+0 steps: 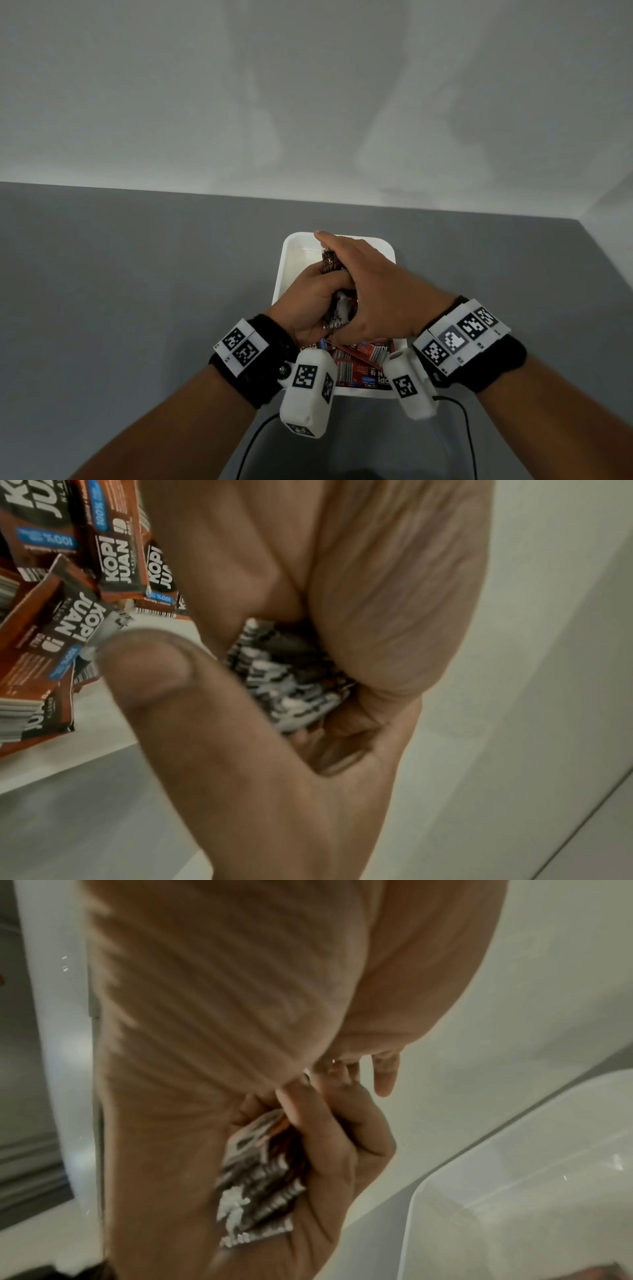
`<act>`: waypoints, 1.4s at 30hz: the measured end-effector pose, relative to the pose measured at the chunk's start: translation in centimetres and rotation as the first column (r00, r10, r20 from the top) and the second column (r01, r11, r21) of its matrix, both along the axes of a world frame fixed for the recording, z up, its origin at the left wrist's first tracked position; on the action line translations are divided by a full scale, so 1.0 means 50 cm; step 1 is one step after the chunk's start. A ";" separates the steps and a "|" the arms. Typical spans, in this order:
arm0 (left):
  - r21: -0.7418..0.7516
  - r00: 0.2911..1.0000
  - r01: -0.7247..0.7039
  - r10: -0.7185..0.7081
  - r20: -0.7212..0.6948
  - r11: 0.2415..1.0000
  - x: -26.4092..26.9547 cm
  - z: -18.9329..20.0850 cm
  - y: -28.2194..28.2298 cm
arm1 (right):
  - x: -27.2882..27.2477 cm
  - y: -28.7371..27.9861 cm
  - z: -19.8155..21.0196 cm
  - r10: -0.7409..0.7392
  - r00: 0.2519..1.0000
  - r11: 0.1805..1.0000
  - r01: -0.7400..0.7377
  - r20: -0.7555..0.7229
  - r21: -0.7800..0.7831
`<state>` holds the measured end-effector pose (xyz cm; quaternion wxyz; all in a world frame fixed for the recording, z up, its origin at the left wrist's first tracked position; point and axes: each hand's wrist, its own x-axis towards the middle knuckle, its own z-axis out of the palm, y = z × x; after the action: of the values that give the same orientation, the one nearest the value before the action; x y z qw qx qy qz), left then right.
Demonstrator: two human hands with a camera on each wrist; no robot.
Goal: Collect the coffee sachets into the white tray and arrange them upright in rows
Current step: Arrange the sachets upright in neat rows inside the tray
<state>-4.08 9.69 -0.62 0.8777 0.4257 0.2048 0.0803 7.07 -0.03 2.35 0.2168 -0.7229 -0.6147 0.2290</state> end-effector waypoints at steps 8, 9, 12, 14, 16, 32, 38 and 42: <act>0.176 0.971 -0.237 0.240 0.001 0.955 0.007 -0.010 0.015 | 0.014 -0.004 -0.043 -0.357 0.767 0.888 0.455 -0.533 0.060; 0.176 0.967 -0.253 0.255 0.012 0.951 0.009 -0.014 0.015 | 0.012 -0.004 -0.050 -0.370 0.727 0.876 0.480 -0.579 0.043; 0.170 0.964 -0.265 0.261 0.045 0.949 0.012 -0.025 0.015 | 0.005 0.002 -0.061 -0.413 0.671 0.839 0.544 -0.616 0.031; 0.230 0.963 -0.264 0.270 0.005 0.937 0.014 -0.036 0.024 | 0.010 0.007 -0.066 -0.441 0.682 0.828 0.559 -0.584 0.027; 0.325 0.945 -0.282 0.320 -0.069 0.903 0.014 -0.045 0.048 | 0.027 0.005 -0.072 -0.471 0.727 0.832 0.554 -0.500 0.022; 0.827 0.703 0.238 0.498 -0.508 0.509 0.006 -0.148 0.192 | 0.112 -0.015 -0.198 -0.576 0.815 0.806 0.579 0.064 -0.127; 0.824 0.710 0.205 0.498 -0.497 0.529 -0.030 -0.166 0.161 | 0.098 -0.046 -0.198 -0.516 0.848 0.822 0.529 0.119 -0.209; 0.838 0.717 0.208 0.505 -0.481 0.504 -0.040 -0.164 0.145 | 0.105 -0.009 -0.191 -0.475 0.832 0.834 0.529 0.285 -0.155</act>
<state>-6.09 16.97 -8.82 0.4003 0.7741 0.4819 0.0910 12.32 -0.49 -7.19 0.1112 -0.9013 -0.3928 0.1450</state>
